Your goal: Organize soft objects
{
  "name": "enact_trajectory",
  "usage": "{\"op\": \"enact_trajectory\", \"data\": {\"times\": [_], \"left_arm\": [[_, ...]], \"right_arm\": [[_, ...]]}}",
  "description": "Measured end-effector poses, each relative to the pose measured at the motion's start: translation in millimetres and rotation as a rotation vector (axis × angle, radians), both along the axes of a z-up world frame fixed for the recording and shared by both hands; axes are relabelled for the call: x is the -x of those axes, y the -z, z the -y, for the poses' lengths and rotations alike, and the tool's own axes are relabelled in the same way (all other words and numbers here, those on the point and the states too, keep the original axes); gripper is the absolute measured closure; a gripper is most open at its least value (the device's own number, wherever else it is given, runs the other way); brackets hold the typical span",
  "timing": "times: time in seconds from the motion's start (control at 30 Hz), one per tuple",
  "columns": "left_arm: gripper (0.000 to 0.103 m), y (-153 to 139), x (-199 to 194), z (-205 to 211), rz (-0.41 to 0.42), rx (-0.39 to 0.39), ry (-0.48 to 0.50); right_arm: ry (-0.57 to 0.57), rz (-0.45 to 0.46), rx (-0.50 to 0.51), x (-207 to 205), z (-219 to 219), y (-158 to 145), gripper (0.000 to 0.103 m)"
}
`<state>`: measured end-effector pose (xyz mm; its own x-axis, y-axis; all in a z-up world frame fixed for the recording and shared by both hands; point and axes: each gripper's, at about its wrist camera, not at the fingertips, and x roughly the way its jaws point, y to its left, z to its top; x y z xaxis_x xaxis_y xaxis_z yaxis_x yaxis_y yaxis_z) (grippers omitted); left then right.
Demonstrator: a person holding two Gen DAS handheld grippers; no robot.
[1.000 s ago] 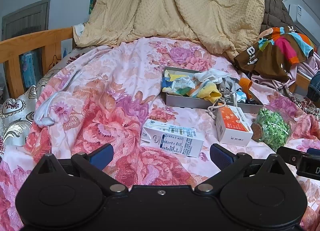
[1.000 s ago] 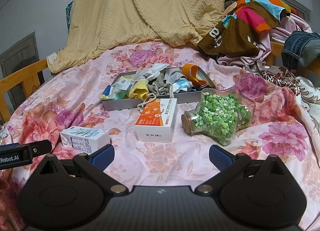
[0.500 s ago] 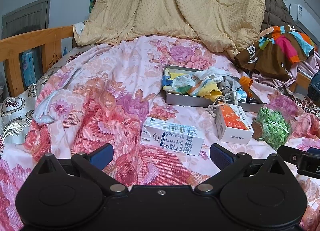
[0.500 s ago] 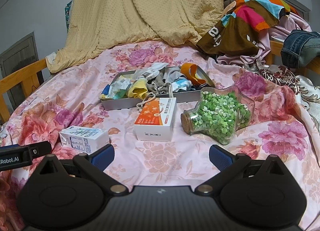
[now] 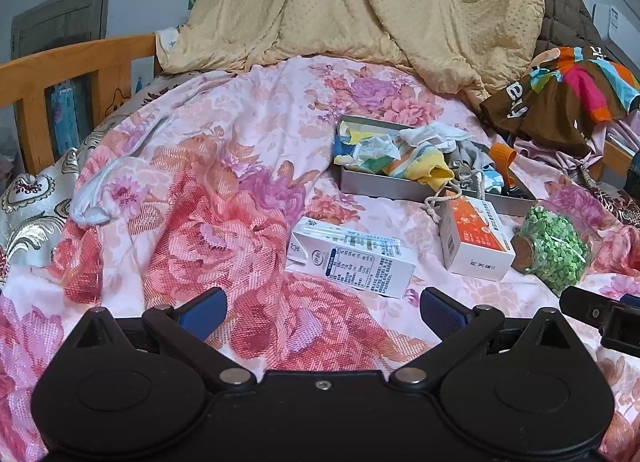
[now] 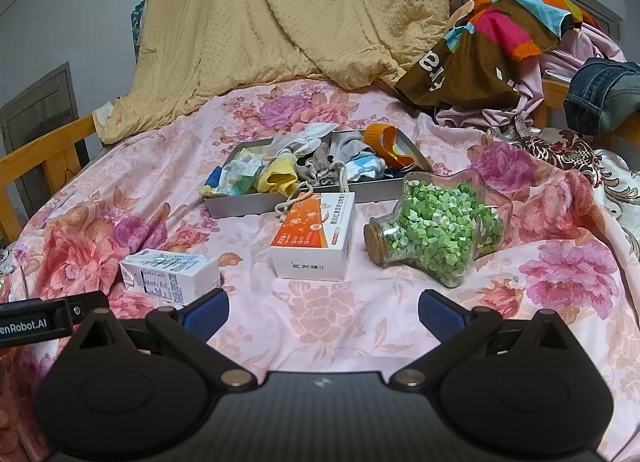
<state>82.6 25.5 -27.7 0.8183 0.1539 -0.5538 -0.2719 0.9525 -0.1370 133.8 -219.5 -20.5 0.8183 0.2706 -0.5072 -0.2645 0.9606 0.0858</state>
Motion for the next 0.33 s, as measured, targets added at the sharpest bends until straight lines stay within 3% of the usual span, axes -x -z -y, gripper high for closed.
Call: {"op": "enact_trajectory", "data": {"times": [0.33], "left_arm": [[0.001, 0.5, -1.0, 2.3, -0.006, -0.01, 0.03]], "right_arm": [[0.017, -0.026, 0.015, -1.4, -5.4, -0.2, 0.0]]}}
